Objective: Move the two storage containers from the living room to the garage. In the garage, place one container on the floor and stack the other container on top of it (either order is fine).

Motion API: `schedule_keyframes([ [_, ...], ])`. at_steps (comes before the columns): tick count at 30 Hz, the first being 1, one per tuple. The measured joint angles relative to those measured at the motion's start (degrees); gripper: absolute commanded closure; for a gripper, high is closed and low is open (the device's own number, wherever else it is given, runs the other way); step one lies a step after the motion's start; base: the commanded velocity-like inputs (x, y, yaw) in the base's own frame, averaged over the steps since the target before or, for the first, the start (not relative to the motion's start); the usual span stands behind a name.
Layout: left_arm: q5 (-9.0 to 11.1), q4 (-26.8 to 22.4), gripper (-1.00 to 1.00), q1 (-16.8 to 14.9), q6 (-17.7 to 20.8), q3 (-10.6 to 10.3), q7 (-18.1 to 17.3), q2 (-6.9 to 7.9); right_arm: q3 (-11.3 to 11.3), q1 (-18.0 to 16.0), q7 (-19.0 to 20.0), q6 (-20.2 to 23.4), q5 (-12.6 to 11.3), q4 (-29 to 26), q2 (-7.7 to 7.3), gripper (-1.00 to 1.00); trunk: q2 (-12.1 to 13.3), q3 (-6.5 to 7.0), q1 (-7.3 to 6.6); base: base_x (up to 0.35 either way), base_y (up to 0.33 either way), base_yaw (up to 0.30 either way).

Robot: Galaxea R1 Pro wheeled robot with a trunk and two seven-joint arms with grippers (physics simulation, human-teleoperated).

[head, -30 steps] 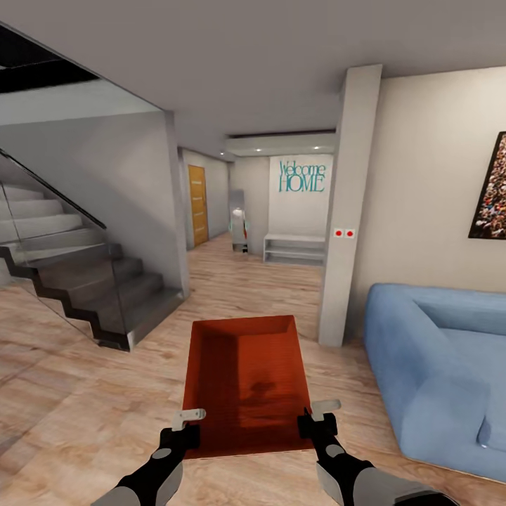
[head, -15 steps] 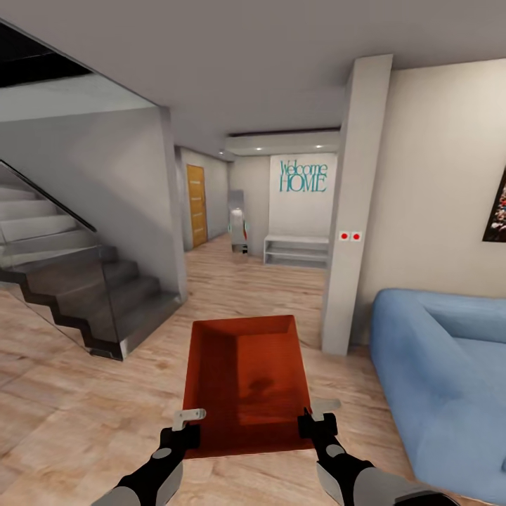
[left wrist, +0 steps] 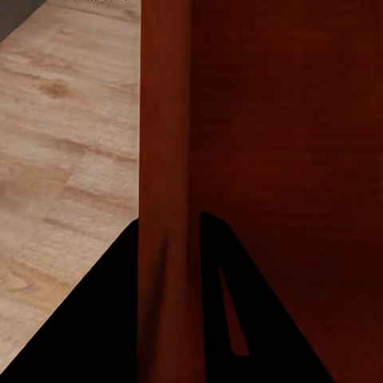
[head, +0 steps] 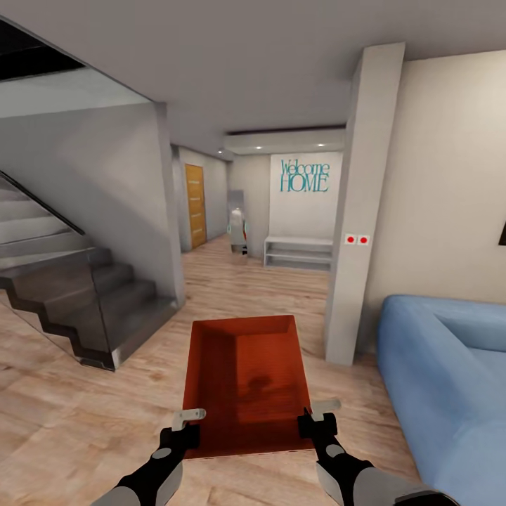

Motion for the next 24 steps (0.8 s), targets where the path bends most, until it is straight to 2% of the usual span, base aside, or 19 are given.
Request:
schedule_keyframes([
  [24, -0.1, 0.0, 1.00, 0.0, 0.1, 0.1, 0.1, -0.16, 0.5, 0.0, 0.4, 0.0, -0.7, 0.0, -0.17, 1.00, 0.0, 0.00, 0.00, 0.322, 0.000, 0.000],
])
